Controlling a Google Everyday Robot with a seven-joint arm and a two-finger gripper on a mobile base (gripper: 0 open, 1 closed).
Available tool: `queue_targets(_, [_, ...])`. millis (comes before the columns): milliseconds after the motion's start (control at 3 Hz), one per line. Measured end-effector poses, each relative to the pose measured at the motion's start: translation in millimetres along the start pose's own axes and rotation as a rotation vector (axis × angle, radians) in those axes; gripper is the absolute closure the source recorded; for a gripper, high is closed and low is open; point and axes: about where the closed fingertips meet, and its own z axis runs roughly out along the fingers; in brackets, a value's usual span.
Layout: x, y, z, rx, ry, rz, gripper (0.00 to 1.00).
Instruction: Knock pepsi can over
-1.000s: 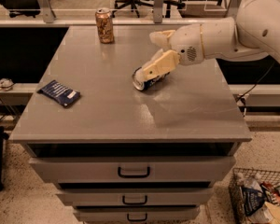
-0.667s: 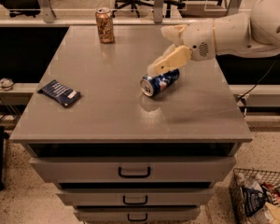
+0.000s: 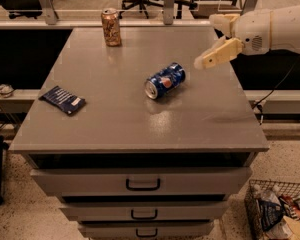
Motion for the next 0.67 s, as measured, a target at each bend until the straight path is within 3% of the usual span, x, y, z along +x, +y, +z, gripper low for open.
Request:
queue_targets(333, [5.8,-21.1,-28.1,0.026,-0.009,-0.013,0.00])
queue_targets(667, [0.7,-26.9,-35.7,0.037,-0.017,-0.025,0.00])
